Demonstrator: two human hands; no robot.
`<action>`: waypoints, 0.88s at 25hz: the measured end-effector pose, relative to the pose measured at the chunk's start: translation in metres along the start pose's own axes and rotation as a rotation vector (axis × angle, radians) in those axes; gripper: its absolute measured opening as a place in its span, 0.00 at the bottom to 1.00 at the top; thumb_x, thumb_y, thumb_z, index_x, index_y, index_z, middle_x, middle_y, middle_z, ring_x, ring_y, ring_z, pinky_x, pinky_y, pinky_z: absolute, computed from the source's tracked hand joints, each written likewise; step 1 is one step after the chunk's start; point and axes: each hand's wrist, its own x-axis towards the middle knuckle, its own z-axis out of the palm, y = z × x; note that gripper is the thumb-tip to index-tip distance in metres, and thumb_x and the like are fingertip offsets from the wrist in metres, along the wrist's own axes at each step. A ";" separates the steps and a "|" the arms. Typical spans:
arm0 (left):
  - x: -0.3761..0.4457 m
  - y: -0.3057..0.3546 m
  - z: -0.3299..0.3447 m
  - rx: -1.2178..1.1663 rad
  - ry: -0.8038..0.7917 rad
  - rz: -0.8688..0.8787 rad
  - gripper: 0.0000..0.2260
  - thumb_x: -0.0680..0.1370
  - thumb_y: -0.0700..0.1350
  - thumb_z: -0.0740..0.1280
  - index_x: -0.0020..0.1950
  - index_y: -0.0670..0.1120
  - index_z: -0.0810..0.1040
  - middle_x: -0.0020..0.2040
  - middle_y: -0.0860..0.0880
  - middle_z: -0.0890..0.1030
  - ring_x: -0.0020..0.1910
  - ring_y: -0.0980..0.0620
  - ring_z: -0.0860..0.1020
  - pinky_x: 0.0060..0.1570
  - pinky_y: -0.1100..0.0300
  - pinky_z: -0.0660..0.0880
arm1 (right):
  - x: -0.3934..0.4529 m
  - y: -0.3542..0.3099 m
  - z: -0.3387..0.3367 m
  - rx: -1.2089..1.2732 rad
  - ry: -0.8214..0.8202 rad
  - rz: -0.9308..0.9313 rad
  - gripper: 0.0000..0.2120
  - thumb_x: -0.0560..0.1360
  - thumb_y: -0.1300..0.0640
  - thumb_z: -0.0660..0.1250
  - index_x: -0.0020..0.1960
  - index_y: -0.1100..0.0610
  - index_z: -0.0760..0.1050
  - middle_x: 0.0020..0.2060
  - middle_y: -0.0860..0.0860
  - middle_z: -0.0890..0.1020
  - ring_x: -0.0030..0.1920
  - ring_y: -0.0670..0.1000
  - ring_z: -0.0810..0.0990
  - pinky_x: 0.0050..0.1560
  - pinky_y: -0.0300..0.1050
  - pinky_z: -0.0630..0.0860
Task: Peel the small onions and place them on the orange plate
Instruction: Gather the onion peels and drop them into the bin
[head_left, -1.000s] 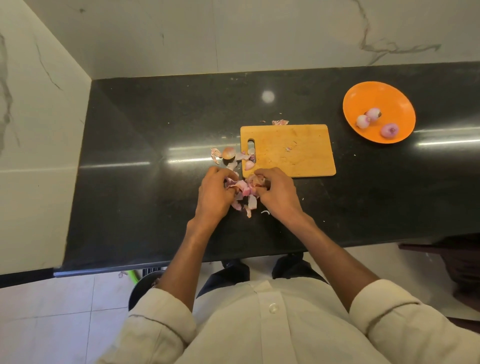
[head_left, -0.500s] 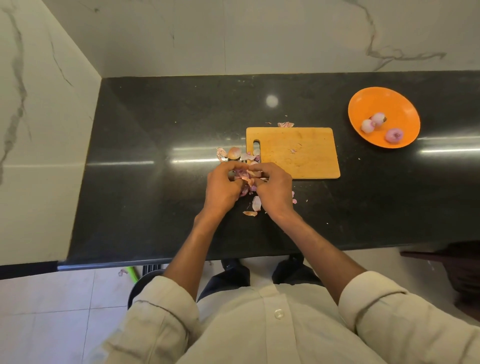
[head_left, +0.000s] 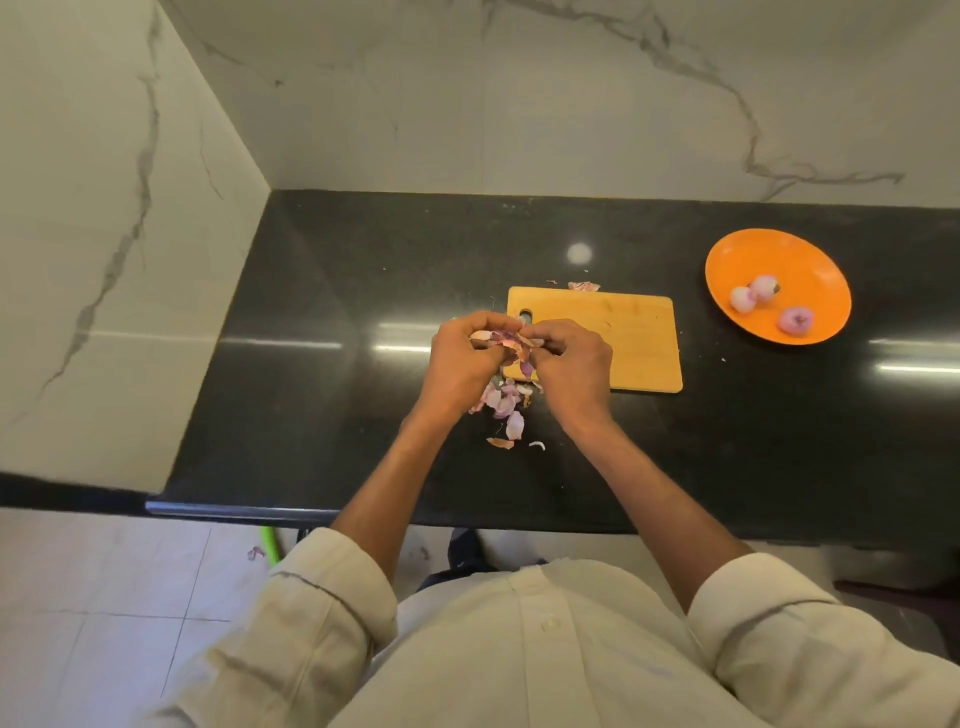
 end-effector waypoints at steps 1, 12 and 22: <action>-0.001 0.008 0.002 -0.016 0.020 0.010 0.14 0.76 0.31 0.72 0.57 0.44 0.88 0.51 0.48 0.89 0.49 0.44 0.88 0.56 0.41 0.85 | 0.004 -0.004 -0.004 0.011 -0.009 -0.020 0.14 0.74 0.70 0.75 0.55 0.56 0.88 0.47 0.46 0.87 0.48 0.42 0.84 0.47 0.32 0.79; -0.059 0.055 -0.047 0.018 0.313 0.065 0.11 0.77 0.32 0.75 0.58 0.40 0.88 0.54 0.46 0.89 0.49 0.48 0.89 0.54 0.54 0.86 | -0.010 -0.066 0.014 0.100 -0.200 -0.098 0.15 0.72 0.69 0.75 0.54 0.54 0.89 0.45 0.47 0.88 0.45 0.48 0.86 0.49 0.49 0.85; -0.255 -0.059 -0.162 0.043 0.756 -0.242 0.10 0.77 0.34 0.76 0.56 0.45 0.89 0.51 0.48 0.89 0.48 0.53 0.88 0.49 0.62 0.85 | -0.186 -0.067 0.167 -0.009 -0.712 -0.149 0.19 0.66 0.70 0.77 0.50 0.51 0.90 0.38 0.46 0.88 0.39 0.46 0.87 0.47 0.49 0.86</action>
